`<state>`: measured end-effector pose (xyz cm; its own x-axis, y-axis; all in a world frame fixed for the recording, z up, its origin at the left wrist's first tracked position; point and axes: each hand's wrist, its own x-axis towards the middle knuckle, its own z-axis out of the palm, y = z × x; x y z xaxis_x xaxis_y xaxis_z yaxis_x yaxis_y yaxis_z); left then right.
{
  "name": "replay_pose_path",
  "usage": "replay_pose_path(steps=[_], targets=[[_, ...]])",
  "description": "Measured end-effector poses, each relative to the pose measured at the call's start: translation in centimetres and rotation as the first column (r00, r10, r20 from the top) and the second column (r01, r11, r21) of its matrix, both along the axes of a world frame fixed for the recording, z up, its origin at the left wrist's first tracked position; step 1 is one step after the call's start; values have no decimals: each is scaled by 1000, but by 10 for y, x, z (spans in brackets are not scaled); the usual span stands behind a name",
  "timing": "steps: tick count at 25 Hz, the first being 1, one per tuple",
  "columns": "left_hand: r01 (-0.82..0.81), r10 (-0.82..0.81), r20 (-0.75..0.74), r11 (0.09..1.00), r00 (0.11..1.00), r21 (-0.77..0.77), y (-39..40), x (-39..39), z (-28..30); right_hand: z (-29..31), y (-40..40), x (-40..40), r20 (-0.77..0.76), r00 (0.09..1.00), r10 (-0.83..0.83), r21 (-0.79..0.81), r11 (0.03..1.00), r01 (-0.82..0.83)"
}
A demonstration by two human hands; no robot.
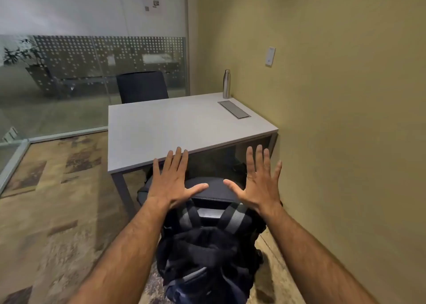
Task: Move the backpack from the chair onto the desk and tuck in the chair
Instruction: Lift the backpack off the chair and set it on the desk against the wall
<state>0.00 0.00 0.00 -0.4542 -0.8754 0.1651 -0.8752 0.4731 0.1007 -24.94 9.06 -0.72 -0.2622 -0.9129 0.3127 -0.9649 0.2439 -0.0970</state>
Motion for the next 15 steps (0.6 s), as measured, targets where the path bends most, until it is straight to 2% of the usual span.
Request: replay_pose_path(steps=[3,5,7,9,10,12,15], targets=[[7,-4,-38,997,999,72,-1,4,-11,-5,-7,14,88,996,23,-13,1000,-22],[32,-19,-86,988,996,148,-5,6,-18,-10,-12,25,200,976,81,2,997,-83],[92,-62,-128,964,990,251,-9,6,-18,-5,-15,36,399,897,190,78,968,-240],[146,-92,-169,930,981,336,-13,5,-19,-1,-17,47,529,802,279,225,865,-449],[174,-117,-173,915,978,363,-14,5,-19,2,-17,52,527,791,312,323,787,-526],[220,-157,-176,872,972,437,-17,7,-16,9,-17,60,471,809,351,479,668,-569],[262,-195,-181,813,964,520,-21,7,-9,19,-17,70,355,850,389,556,643,-526]])
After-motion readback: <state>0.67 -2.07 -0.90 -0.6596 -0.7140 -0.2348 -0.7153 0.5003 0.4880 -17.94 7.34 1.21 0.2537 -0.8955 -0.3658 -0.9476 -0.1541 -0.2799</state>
